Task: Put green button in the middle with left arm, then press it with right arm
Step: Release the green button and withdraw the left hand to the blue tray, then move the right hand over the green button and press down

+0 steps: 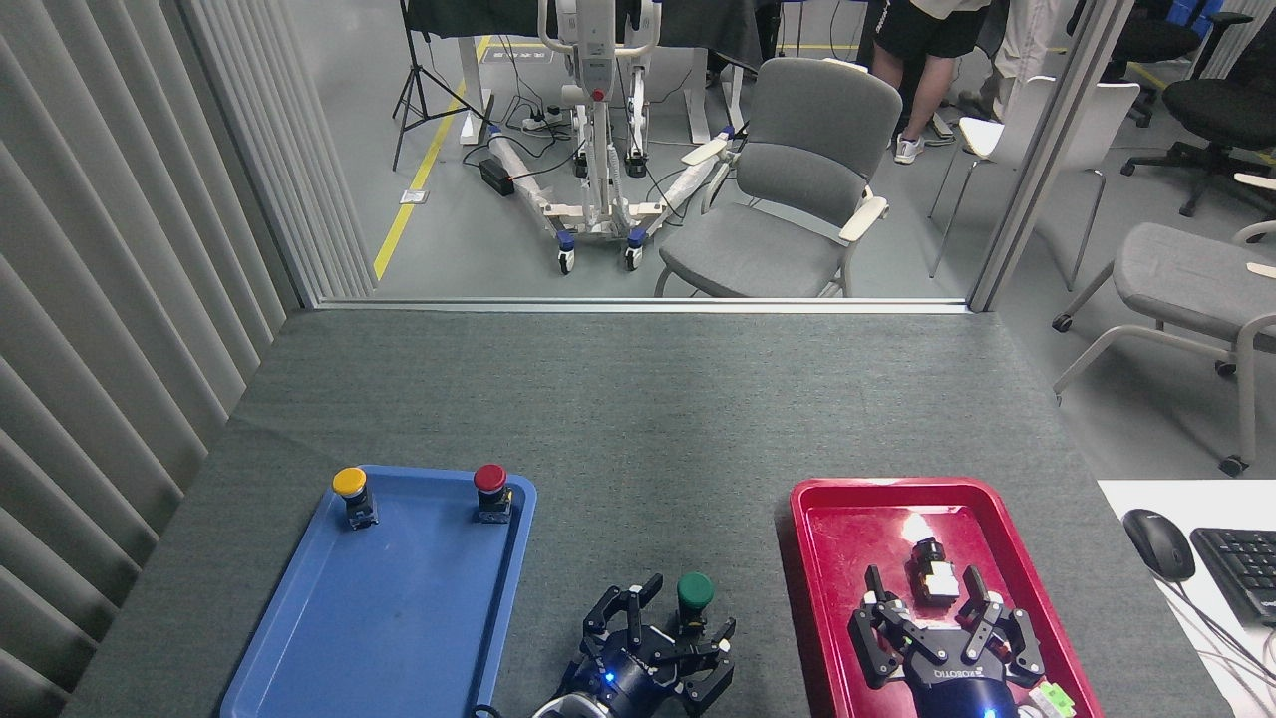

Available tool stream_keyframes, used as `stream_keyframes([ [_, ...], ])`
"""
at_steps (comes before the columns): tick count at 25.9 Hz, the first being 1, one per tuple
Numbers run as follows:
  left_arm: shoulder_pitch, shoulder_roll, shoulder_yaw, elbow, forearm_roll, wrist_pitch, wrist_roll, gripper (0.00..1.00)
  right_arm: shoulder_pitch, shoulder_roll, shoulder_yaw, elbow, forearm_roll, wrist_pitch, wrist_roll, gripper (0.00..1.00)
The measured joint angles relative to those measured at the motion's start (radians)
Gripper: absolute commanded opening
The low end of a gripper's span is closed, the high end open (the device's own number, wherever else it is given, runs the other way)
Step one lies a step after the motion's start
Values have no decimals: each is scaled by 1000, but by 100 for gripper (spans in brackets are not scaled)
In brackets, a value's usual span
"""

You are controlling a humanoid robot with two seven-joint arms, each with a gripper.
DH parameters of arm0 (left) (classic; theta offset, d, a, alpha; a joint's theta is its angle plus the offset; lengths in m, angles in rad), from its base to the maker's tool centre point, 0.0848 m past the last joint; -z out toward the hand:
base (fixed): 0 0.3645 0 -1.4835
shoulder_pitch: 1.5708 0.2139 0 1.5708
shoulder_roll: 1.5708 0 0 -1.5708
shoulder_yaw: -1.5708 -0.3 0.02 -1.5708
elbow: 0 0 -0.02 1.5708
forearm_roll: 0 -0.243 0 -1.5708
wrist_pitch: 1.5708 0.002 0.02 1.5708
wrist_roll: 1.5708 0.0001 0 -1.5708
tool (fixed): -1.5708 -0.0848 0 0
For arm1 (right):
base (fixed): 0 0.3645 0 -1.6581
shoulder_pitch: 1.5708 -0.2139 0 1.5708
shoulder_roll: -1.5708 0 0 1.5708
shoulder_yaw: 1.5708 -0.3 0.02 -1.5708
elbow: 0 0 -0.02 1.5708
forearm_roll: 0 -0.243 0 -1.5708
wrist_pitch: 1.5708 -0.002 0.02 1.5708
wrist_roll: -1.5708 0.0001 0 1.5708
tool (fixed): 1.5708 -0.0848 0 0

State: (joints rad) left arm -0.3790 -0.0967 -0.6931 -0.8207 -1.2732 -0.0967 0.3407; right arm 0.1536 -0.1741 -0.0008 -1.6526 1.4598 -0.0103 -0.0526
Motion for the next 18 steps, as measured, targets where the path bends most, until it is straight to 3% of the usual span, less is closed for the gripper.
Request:
stream_keyframes([
  [2,28,27,3,-80,4,1,0,99,-4,2,18,2,0,-1,1,99],
  [4,86,100,26,-221,12,20,-5,99,-12,5,44,8,1,-2,1,93],
  [7,225,208,136,-474,16,52,-14,99,-42,12,112,39,3,-7,7,76],
  [10,372,278,317,-672,7,59,-27,99,-91,31,184,96,3,-7,6,45],
  [14,457,285,542,-748,-9,30,-144,99,-160,56,281,201,2,-17,14,12],
  [16,467,275,625,-752,-12,16,-181,99,-180,67,319,239,2,-23,19,1],
  [18,472,270,686,-751,-13,-6,-202,99,-191,77,343,259,4,-28,22,0],
])
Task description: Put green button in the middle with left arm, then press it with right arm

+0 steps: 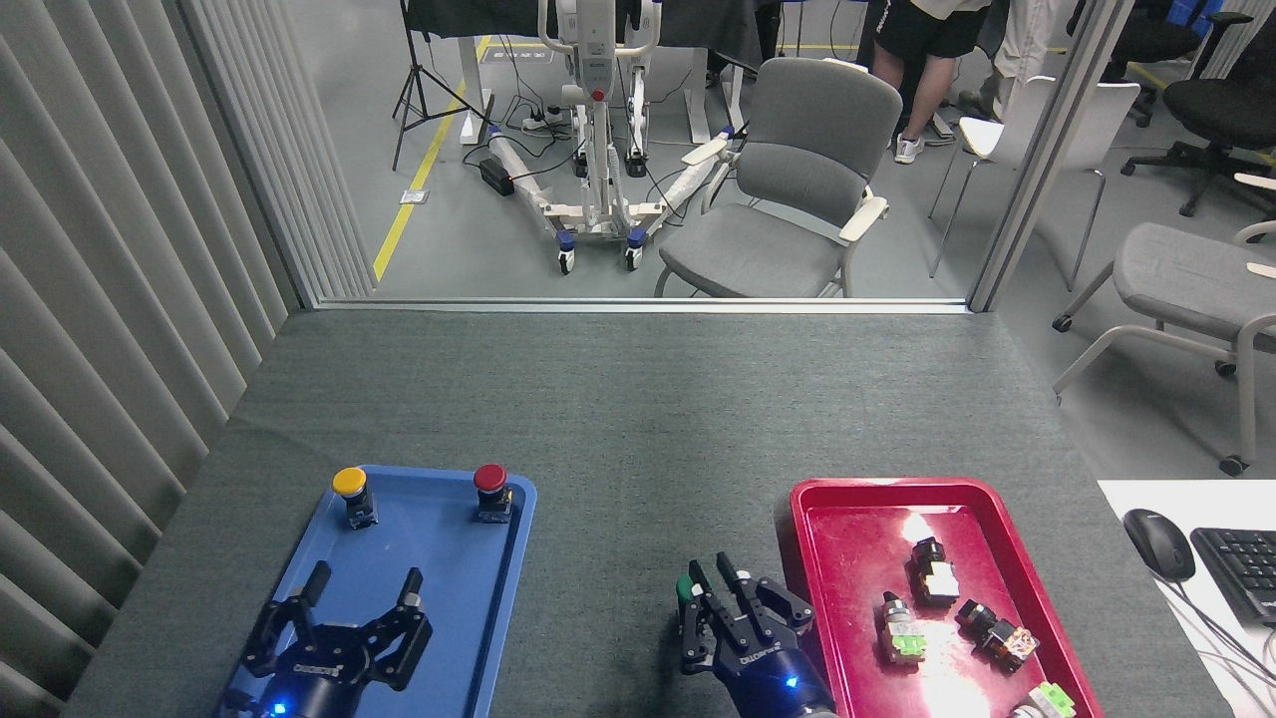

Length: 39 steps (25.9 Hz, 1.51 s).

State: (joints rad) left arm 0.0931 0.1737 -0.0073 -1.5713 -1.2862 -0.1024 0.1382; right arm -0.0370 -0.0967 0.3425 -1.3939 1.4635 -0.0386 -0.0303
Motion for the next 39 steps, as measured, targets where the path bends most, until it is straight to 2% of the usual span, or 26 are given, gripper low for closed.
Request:
stream_keyframes([
  [5,9,0,62,8,-1,-28,-13,99,-12,12,32,37,3,-2,19,0],
  [15,11,13,74,18,8,-31,-14,99,-23,14,39,125,-2,36,-4,0],
  [16,11,14,74,19,10,-31,-14,99,-23,14,40,126,-2,37,-9,6],
  [17,11,17,74,21,11,-31,-14,99,-23,14,41,124,-2,43,-10,25],
  [18,11,19,74,22,12,-31,-14,99,-21,14,43,119,-2,55,-14,55],
  [19,11,22,74,22,13,-30,-14,99,-20,15,44,110,-3,69,-23,91],
  [20,11,24,74,23,14,-28,-14,99,-20,17,46,98,-3,84,-43,100],
  [25,12,35,75,23,17,-23,-14,99,-17,24,49,32,-4,124,-153,100],
  [31,13,39,79,21,20,-27,-14,99,11,16,23,-22,-4,133,-171,100],
  [39,20,38,78,22,25,-22,-14,99,148,-48,-144,-159,-3,116,-178,100],
])
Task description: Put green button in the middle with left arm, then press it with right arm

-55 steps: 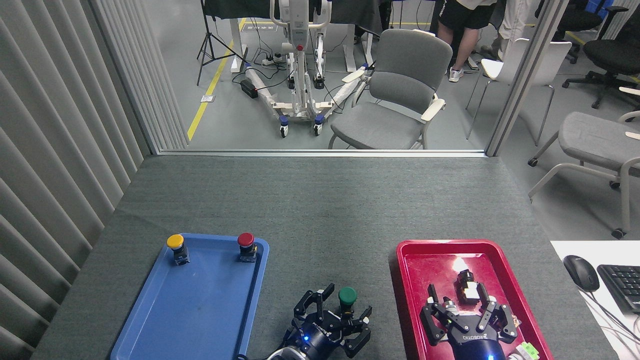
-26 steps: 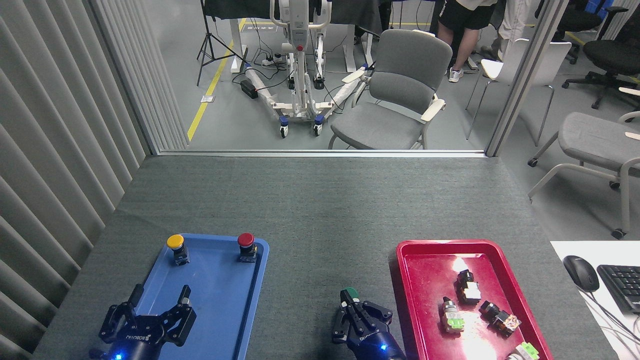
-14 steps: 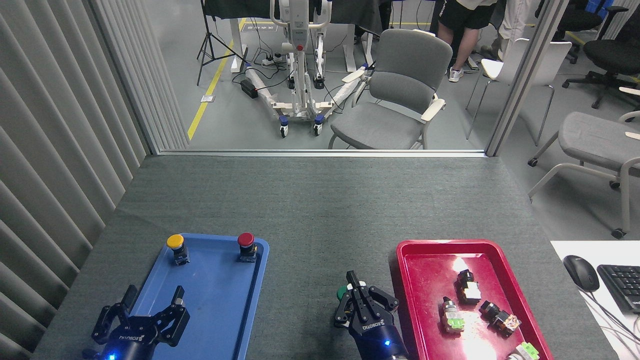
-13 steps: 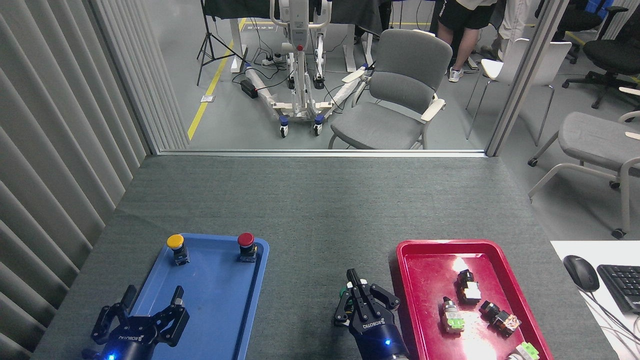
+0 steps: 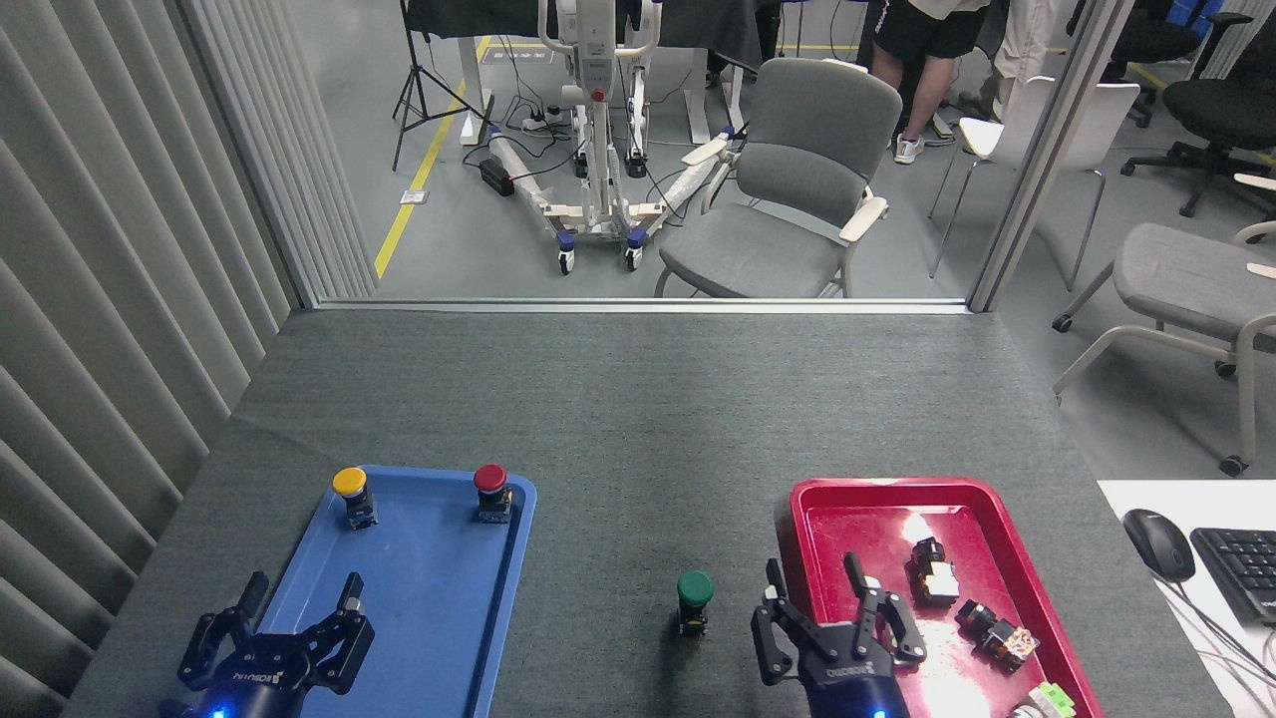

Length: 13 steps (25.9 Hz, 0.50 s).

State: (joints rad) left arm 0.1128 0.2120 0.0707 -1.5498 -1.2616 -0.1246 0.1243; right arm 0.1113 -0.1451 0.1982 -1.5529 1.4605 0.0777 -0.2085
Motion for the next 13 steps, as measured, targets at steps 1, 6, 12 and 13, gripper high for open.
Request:
stream_keyframes([
  [1,0,0,0,0,0,0,0,99,18,-7,-23,-16,0,-6,2,100],
  [6,1,-2,1,7,1,2,0,99,81,-44,-114,-62,0,-14,7,100],
  [12,-1,-8,0,14,2,-8,12,99,105,-54,-136,-71,0,-16,7,100],
  [13,-1,-9,0,14,2,-9,15,99,106,-54,-137,-71,-1,-17,8,100],
])
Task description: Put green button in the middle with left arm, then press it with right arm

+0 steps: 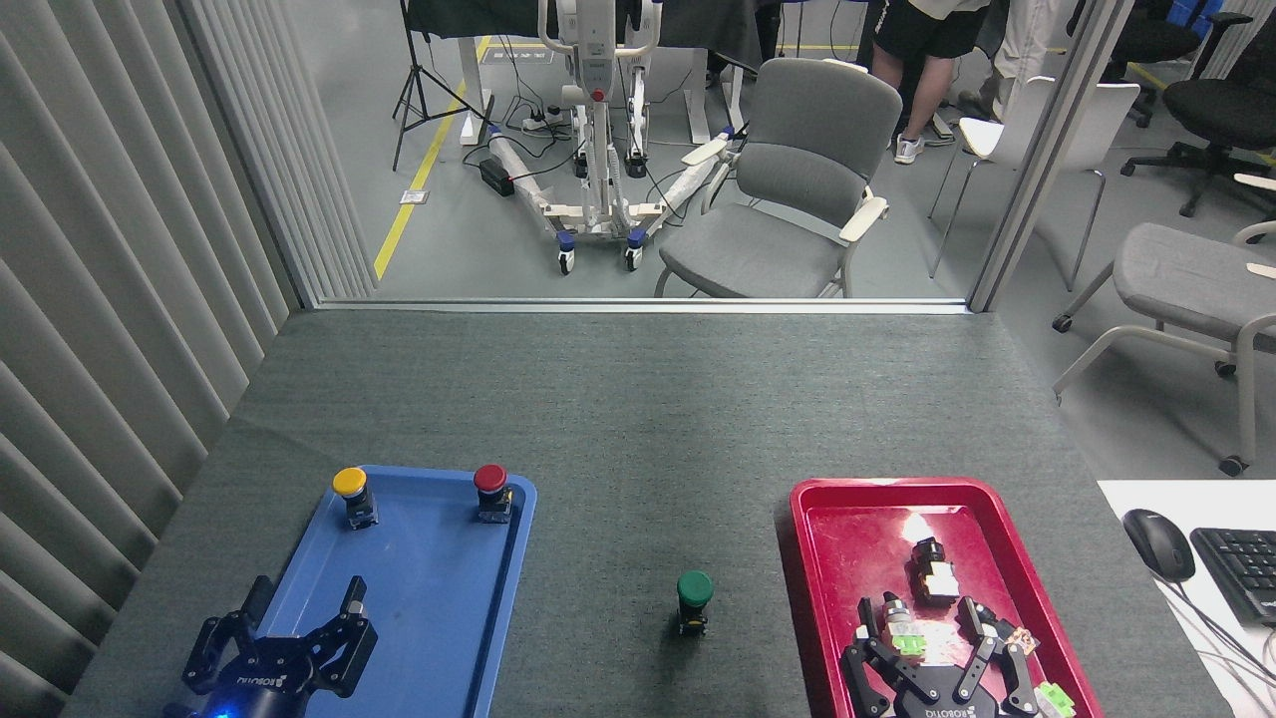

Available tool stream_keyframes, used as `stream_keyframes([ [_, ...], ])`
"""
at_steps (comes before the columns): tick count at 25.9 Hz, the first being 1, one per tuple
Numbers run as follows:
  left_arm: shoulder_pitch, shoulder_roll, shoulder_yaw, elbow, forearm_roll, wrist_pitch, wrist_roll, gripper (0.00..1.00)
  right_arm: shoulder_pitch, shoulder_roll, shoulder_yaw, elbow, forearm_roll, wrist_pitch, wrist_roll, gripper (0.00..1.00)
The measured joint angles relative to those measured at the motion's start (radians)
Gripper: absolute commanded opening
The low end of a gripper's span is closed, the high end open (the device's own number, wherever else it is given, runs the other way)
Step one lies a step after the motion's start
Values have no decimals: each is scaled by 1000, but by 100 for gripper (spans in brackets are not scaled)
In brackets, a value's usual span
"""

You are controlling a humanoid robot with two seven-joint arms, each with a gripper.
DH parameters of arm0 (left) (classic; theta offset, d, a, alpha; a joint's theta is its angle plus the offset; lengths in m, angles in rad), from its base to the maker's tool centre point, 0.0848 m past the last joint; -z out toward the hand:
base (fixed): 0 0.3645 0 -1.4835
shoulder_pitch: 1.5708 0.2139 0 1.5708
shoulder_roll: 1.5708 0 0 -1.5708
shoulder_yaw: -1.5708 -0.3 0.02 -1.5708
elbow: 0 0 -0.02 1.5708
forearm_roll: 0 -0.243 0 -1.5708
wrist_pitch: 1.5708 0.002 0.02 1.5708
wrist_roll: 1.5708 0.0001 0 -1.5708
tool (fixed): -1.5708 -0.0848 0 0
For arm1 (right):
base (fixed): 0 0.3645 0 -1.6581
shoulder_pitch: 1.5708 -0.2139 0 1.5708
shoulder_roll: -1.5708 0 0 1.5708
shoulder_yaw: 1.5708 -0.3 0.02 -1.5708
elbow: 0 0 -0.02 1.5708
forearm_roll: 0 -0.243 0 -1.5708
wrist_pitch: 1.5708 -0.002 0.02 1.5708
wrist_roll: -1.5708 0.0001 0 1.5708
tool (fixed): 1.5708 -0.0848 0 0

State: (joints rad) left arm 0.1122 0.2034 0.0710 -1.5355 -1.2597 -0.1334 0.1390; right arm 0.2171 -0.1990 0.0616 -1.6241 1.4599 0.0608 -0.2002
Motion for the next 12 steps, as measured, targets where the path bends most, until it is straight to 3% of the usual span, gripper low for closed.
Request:
stream_keyframes([
  [12,0,-28,20,16,26,-7,3,99,3,5,-1,0,-1,0,-1,100],
])
